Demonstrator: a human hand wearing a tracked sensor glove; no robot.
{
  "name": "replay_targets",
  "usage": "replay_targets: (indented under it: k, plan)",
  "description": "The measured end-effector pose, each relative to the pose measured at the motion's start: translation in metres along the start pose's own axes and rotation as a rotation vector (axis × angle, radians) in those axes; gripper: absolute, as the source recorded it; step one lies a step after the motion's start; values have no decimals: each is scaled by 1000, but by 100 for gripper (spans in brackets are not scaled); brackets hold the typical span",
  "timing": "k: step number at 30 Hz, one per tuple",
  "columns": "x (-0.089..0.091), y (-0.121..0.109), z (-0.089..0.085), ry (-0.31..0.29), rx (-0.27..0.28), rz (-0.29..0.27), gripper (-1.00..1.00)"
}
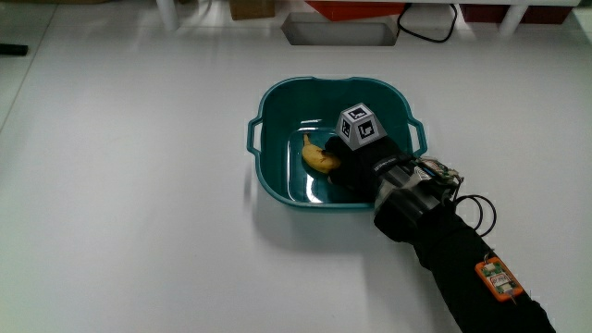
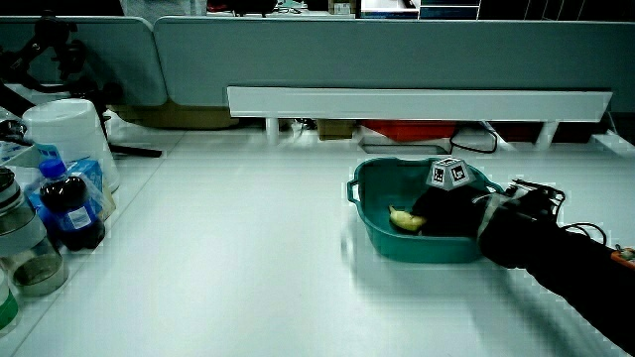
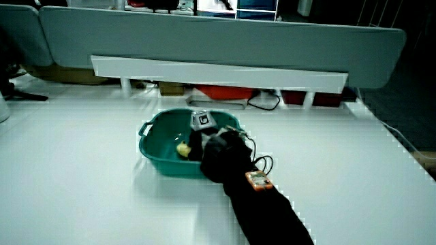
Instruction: Place banana into plate
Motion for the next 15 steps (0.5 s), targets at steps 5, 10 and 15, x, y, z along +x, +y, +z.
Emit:
replay_targets:
  k: [5, 10, 15]
  plan:
    - [8, -3, 1, 49, 34, -35, -39]
    - [9, -5, 8, 44, 39, -44, -67]
    - [14, -17, 19, 93, 91, -21, -94]
